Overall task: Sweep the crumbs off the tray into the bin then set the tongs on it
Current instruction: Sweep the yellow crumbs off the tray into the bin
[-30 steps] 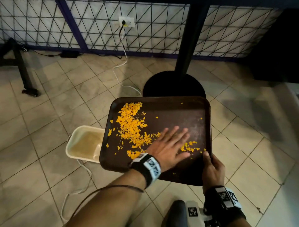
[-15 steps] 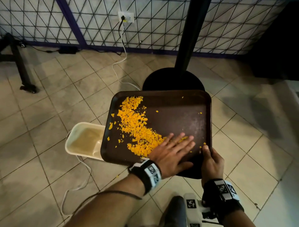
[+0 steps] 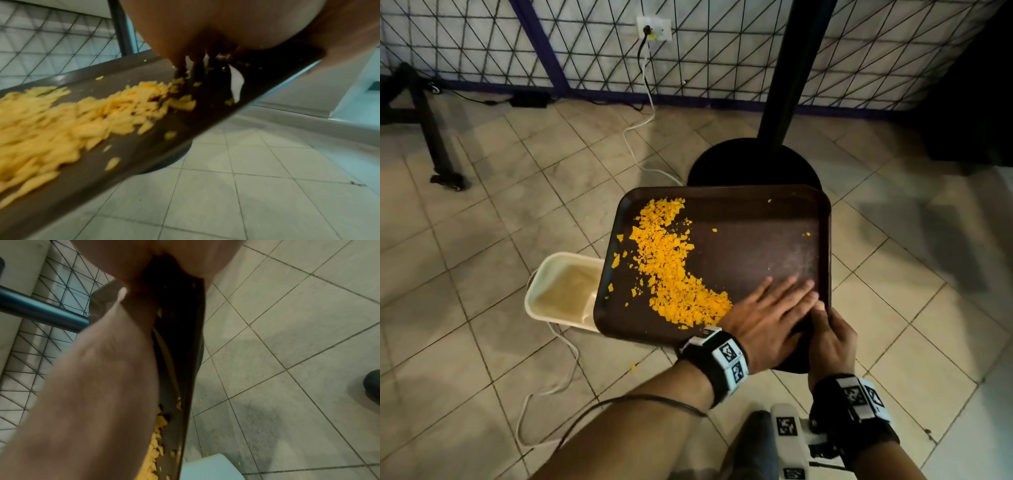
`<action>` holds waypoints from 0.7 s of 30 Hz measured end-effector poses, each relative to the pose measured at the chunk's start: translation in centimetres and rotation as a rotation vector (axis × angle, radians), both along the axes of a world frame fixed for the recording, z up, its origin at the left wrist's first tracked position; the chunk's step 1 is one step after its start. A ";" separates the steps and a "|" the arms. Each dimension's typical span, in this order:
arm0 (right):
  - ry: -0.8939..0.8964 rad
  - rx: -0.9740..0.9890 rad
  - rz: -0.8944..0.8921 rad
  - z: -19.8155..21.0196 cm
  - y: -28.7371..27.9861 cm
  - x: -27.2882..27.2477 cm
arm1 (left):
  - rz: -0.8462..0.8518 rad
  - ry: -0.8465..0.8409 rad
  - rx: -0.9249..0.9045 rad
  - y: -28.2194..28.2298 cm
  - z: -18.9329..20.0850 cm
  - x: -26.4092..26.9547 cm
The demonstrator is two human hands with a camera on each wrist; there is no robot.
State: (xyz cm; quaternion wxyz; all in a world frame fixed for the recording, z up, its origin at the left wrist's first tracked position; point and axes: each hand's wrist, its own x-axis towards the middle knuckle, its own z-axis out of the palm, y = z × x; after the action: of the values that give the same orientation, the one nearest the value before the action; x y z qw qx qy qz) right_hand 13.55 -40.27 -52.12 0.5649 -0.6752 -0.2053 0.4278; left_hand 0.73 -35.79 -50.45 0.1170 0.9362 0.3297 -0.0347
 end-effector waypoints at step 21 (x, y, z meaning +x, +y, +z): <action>-0.117 -0.050 -0.054 0.6 0.7 0.5 | 0.086 0.205 -0.035 0.8 -1.8 -9.3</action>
State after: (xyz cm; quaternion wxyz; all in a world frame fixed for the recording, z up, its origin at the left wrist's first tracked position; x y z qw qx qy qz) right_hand 14.02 -39.54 -51.56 0.5461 -0.7183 -0.2087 0.3771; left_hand -8.62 -35.00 -52.21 0.1005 0.9105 0.3789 -0.1312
